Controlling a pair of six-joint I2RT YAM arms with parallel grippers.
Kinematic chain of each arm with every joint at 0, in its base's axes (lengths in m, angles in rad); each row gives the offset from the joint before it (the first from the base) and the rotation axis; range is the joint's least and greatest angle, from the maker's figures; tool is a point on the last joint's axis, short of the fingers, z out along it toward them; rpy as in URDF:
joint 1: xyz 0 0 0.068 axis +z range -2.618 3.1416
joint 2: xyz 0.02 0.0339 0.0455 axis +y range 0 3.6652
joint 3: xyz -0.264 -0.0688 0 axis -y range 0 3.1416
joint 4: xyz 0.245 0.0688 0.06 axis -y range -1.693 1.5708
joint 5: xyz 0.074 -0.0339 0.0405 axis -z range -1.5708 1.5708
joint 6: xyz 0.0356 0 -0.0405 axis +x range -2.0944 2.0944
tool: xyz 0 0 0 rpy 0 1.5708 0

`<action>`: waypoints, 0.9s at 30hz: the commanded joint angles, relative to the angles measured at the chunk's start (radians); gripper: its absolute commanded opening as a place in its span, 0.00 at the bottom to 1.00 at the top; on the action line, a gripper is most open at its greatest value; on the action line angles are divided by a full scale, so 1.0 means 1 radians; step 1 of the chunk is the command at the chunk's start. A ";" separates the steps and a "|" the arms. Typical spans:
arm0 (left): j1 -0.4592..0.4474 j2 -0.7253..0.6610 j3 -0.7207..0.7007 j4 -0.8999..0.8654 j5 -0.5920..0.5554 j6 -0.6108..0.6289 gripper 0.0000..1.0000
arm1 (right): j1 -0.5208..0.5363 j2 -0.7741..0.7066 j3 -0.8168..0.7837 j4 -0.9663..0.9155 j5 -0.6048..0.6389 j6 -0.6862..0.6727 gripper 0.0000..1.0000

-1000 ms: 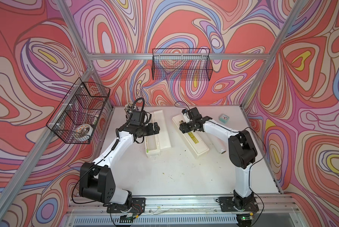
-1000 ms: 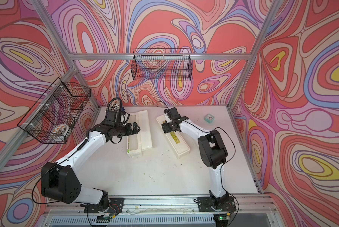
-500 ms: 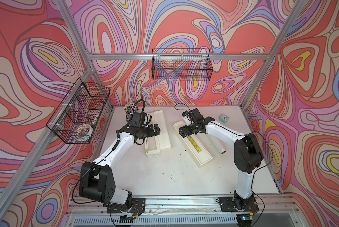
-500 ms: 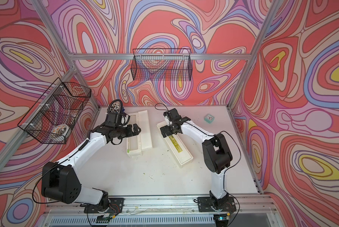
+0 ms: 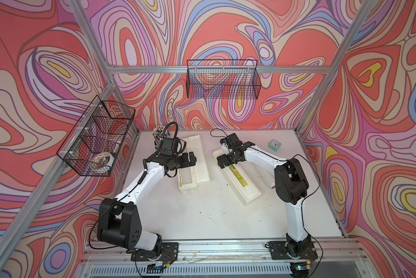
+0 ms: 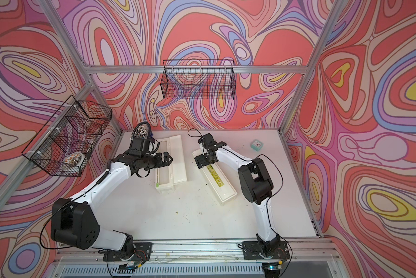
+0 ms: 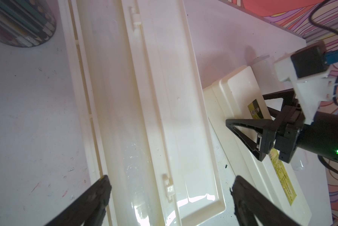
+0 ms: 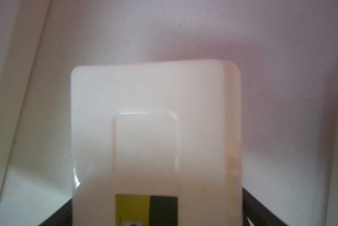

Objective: Put plastic wrap rolls into dispensers
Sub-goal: Pick up the plastic wrap cutting box from the center of the board.

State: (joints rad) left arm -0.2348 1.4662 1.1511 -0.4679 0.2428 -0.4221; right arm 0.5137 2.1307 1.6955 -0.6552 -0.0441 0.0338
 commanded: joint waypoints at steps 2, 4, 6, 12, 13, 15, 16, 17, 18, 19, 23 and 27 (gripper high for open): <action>0.002 0.024 0.040 -0.007 0.004 0.009 0.97 | -0.003 0.034 0.007 -0.033 0.011 -0.010 0.98; 0.003 0.031 0.048 -0.008 0.004 0.007 0.97 | -0.002 0.039 0.011 -0.016 0.007 -0.009 0.98; 0.002 0.034 0.054 -0.009 0.005 0.009 0.97 | -0.002 0.051 0.036 -0.019 0.003 -0.013 0.98; 0.003 0.033 0.070 -0.005 0.006 0.047 0.97 | -0.001 0.040 0.058 -0.011 -0.022 -0.039 0.88; 0.002 0.031 0.070 0.002 0.009 0.063 0.97 | 0.000 0.022 0.048 -0.001 -0.032 -0.042 0.86; 0.002 0.023 0.072 0.019 0.010 0.109 0.98 | 0.000 -0.030 0.013 0.033 -0.053 -0.044 0.81; 0.002 0.020 0.076 0.024 0.008 0.131 0.98 | 0.000 -0.055 0.002 0.043 -0.068 -0.046 0.80; 0.003 0.016 0.080 0.029 0.005 0.158 0.98 | 0.000 -0.086 -0.009 0.047 -0.087 -0.046 0.78; 0.002 0.008 0.082 0.030 0.005 0.191 0.99 | 0.000 -0.117 -0.016 0.046 -0.115 -0.048 0.76; 0.002 -0.003 0.080 0.039 0.012 0.223 0.99 | 0.000 -0.143 -0.019 0.045 -0.139 -0.052 0.71; 0.003 -0.088 -0.005 0.146 0.093 0.350 1.00 | 0.000 -0.262 -0.037 0.013 -0.228 -0.086 0.60; 0.002 -0.156 -0.094 0.306 0.223 0.419 1.00 | 0.000 -0.352 -0.050 -0.035 -0.349 -0.167 0.59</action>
State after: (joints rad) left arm -0.2344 1.3529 1.1007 -0.3054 0.3500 -0.1146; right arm 0.5125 1.8561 1.6554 -0.6666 -0.2626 -0.0635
